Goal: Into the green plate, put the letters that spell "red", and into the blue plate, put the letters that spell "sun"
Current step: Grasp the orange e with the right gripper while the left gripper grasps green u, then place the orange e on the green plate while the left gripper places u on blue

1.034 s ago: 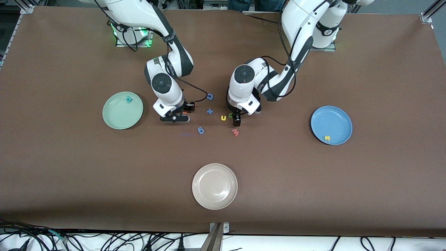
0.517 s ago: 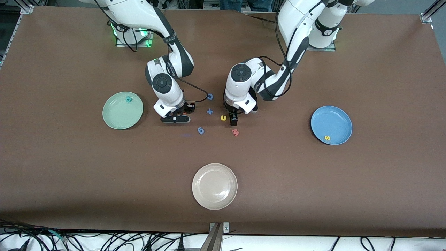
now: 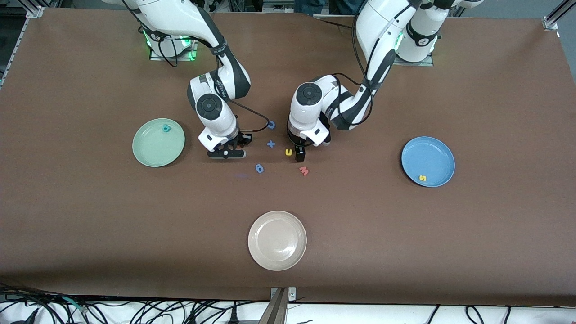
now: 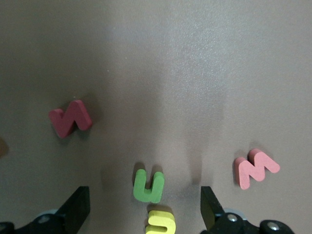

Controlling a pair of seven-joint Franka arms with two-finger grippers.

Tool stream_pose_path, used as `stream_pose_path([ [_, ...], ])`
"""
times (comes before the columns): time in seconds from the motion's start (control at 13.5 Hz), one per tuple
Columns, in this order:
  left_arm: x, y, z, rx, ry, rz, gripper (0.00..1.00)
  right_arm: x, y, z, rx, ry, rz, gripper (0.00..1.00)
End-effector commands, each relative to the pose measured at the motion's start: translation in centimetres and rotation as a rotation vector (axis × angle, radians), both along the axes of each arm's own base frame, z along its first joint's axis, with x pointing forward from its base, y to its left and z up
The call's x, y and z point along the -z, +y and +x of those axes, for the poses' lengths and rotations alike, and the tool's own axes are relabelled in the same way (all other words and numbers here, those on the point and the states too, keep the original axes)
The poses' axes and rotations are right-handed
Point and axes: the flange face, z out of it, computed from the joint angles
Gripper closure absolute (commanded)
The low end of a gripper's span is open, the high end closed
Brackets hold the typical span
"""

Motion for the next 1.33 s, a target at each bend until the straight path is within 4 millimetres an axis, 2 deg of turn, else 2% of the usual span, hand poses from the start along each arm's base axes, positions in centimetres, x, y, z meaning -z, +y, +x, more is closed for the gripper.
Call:
stream_pose_path([
  [0.0, 0.3, -0.4, 0.3, 0.000, -0.030, 0.015, 0.00, -1.5, -0.7, 0.5, -0.002, 0.020, -0.011, 0.96],
  [0.15, 0.4, -0.4, 0.3, 0.011, -0.036, 0.021, 0.05, -4.8, -2.6, 1.7, 0.011, 0.046, -0.015, 0.96],
  [0.22, 0.4, -0.4, 0.3, 0.011, -0.036, 0.021, 0.11, -6.3, -3.9, 2.4, 0.004, 0.061, -0.016, 0.96],
  [0.37, 0.3, -0.5, 0.3, -0.008, -0.034, 0.018, 0.36, -9.0, -6.8, 3.7, -0.010, 0.101, -0.017, 0.96],
  [0.44, 0.3, -0.4, 0.3, -0.009, -0.036, 0.019, 0.43, -10.3, -8.2, 4.0, -0.010, 0.120, -0.015, 0.96],
  [0.59, 0.3, -0.5, 0.3, -0.008, -0.035, 0.019, 0.53, -11.6, -12.5, 4.9, -0.010, 0.159, -0.019, 0.98],
  [0.66, 0.3, -0.4, 0.3, -0.009, -0.036, 0.019, 0.63, -11.7, -15.0, 5.3, -0.032, 0.186, -0.022, 0.99],
  [0.81, 0.3, -0.5, 0.3, -0.005, -0.036, 0.019, 0.80, -12.3, -21.2, 6.1, -0.055, 0.221, -0.014, 1.00],
  [0.89, 0.3, -0.5, 0.3, -0.004, -0.036, 0.020, 0.88, -12.0, -23.4, 5.9, -0.058, 0.240, -0.010, 1.00],
  [0.96, 0.3, -0.5, 0.2, 0.000, -0.037, 0.020, 0.91, -11.5, -26.1, 5.5, -0.034, 0.253, -0.011, 1.00],
  [1.18, 0.3, -0.4, 0.4, 0.009, -0.040, 0.025, 0.93, -9.5, -30.9, 4.4, 0.015, 0.280, -0.030, 1.00],
  [1.26, 0.0, -0.3, 0.5, 0.022, -0.043, 0.026, 0.93, -8.2, -31.6, 3.6, 0.021, 0.279, -0.037, 1.00],
])
